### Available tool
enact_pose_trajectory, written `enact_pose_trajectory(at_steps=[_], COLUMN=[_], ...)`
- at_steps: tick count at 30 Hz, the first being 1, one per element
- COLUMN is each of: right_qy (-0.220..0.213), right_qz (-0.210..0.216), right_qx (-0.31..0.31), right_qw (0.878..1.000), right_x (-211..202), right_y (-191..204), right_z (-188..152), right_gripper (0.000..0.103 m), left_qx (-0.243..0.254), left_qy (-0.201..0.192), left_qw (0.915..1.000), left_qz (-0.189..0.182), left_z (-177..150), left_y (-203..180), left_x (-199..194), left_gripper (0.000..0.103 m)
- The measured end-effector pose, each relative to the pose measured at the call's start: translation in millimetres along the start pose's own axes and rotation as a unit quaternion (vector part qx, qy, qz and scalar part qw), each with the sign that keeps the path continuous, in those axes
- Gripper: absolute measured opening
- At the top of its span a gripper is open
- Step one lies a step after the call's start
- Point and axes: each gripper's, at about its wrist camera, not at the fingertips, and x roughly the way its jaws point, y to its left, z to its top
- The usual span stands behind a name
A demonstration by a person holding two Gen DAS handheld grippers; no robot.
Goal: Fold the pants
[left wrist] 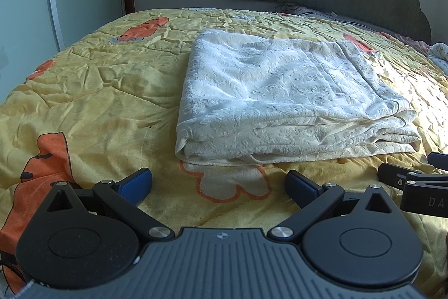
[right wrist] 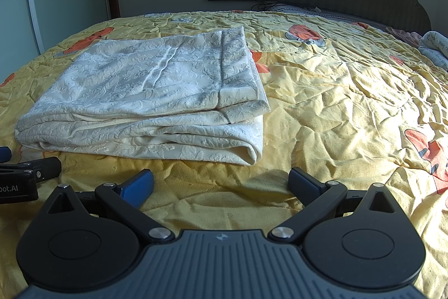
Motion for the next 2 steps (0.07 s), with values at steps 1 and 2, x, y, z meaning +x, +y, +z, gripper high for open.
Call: enact_pose_trajectory(at_steps=[1,2], right_qy=[0.000,0.000], right_qz=[0.000,0.000], right_qx=[0.000,0.000], right_qw=[1.000,1.000], right_x=[-0.1,-0.1], right_y=[0.2,0.2], right_z=[0.0,0.0], right_gripper=[0.103,0.103], left_qx=[0.001,0.003], left_qy=[0.001,0.002], left_qw=[1.0000,1.0000], left_qz=[0.002,0.004], left_z=[0.0,0.2], left_y=[-0.7,-1.6], left_x=[0.2,0.7], left_gripper=[0.103,0.103])
